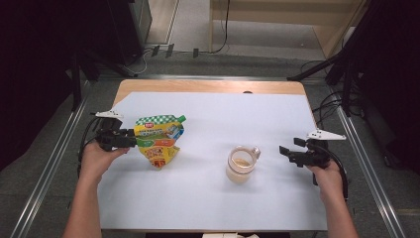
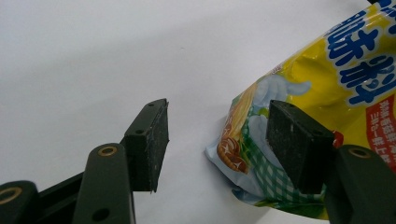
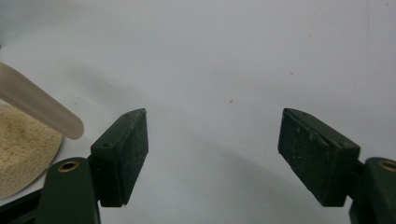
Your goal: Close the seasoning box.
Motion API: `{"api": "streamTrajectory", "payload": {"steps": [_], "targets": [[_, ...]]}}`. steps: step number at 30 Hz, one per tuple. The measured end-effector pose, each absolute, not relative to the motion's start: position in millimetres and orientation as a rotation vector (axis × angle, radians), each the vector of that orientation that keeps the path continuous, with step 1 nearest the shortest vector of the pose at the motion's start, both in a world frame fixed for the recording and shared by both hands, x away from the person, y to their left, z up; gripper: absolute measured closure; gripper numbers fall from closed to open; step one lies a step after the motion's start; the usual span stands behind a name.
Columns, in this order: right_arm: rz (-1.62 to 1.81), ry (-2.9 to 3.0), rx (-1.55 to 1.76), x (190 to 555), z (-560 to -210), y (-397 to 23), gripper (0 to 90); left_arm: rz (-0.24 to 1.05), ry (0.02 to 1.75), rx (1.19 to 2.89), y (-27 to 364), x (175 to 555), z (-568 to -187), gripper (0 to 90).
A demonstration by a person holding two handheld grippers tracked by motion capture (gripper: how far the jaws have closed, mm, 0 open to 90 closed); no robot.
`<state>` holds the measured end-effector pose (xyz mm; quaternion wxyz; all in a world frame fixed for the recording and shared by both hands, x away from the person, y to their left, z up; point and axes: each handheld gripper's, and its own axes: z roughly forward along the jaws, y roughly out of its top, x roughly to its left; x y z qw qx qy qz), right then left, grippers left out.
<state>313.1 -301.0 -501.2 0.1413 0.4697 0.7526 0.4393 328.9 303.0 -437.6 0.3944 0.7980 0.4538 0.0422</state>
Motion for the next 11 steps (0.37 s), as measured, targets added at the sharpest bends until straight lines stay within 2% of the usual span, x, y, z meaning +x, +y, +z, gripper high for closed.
{"api": "streamTrajectory", "payload": {"steps": [11], "targets": [[1.223, 2.213, 1.348, 315.4, -506.4, -295.4, 25.0, 0.135, 1.204, 2.035, 304.2, 330.6, -443.5, 38.6]]}}
